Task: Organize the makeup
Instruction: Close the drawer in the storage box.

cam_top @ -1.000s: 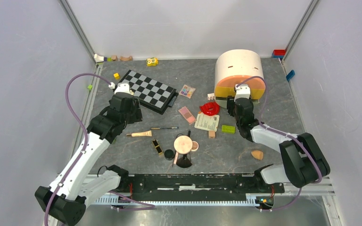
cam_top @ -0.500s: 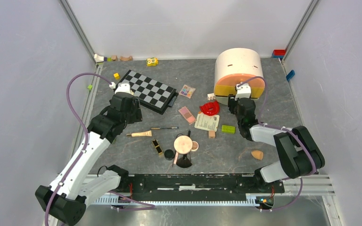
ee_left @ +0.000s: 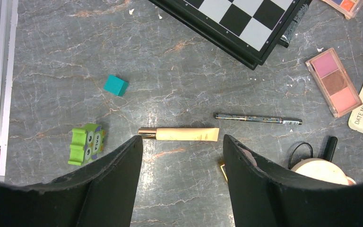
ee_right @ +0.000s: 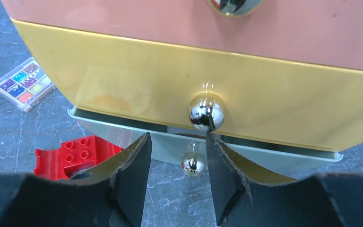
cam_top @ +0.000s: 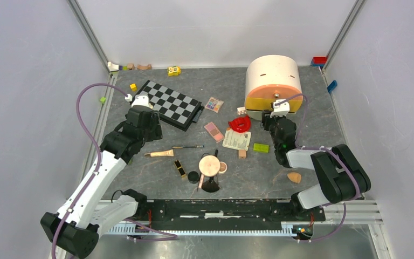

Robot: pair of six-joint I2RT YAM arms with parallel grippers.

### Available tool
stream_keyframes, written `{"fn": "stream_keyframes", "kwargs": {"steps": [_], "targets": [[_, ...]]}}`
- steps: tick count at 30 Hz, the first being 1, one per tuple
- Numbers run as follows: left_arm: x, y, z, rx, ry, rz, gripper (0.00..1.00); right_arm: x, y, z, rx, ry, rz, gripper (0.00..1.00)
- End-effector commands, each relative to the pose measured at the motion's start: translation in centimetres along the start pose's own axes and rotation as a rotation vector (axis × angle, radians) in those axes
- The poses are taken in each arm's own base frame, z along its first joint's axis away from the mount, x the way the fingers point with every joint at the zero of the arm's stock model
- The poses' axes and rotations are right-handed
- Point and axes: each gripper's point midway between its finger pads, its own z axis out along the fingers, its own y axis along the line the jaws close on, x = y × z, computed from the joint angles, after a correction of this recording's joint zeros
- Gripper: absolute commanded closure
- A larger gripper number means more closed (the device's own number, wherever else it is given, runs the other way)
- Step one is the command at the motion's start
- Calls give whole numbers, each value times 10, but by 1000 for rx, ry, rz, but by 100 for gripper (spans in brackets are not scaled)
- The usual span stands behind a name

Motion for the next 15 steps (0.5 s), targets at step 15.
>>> {"fn": "stream_keyframes", "kwargs": {"steps": [15], "targets": [[-10,-2,-1,26,-42,21,31,0,-21,-10,112,33,101,48]]}}
